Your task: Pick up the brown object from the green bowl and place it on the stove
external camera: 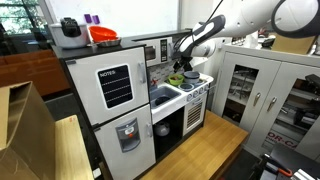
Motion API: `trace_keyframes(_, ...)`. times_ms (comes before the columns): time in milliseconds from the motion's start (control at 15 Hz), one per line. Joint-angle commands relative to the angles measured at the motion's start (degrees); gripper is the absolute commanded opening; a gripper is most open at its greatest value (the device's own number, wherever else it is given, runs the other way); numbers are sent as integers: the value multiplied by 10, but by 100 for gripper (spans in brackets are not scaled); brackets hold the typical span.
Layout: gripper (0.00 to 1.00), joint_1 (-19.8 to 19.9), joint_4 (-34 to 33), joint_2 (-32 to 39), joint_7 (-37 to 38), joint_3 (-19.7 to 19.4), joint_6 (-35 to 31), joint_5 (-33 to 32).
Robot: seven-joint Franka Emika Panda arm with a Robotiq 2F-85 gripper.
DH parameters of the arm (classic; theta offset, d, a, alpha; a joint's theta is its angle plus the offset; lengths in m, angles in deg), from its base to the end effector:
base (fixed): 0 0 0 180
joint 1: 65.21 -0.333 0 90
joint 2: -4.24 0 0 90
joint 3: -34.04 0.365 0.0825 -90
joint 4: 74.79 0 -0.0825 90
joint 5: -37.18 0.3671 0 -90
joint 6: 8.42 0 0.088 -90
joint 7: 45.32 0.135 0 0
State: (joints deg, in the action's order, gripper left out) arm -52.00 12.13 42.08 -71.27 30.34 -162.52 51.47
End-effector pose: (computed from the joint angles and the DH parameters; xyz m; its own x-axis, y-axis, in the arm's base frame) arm 0.7483 -0.2207 0.3550 0.8658 0.0040 0.5003 -0.0305 -0.9977 0.0606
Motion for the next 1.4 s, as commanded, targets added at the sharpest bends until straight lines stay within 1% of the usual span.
trace_keyframes(0, 100, 32, -77, 47, 27, 34, 51, -26)
trace_keyframes(333, 100, 49, -150, 102, 38, 47, 94, -25)
trace_keyframes(667, 100, 53, -204, 149, 34, 53, 86, -30)
trace_keyframes(1000, 100, 50, -241, 177, 42, 48, 96, -40)
trace_keyframes(1333, 100, 54, -267, 197, 67, 47, 109, -41)
